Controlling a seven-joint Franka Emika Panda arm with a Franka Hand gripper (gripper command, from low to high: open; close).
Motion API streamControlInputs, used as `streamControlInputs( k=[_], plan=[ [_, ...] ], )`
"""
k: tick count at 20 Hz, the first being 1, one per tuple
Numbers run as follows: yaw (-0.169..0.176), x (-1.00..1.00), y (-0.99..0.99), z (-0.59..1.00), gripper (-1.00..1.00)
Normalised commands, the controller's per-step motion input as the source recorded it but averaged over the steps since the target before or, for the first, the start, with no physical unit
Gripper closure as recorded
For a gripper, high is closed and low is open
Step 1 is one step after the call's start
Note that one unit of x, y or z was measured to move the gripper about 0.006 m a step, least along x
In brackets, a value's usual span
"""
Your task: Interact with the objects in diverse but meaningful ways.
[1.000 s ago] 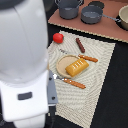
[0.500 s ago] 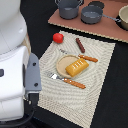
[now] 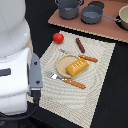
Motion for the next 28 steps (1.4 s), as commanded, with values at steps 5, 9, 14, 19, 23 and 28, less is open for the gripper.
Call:
streamControlInputs(
  k=[5, 9, 14, 19, 23, 28],
  plan=[
    [0.000, -0.51, 0.63, -0.24, 1.00],
    [0.000, -0.65, 0.67, -0.04, 1.00],
    [0.000, -0.69, 0.70, -0.01, 1.00],
    [0.000, -0.70, 0.71, -0.02, 1.00],
    [0.000, -0.80, 0.68, -0.11, 1.00],
    [0.000, -0.87, 0.67, -0.20, 1.00]
  ],
)
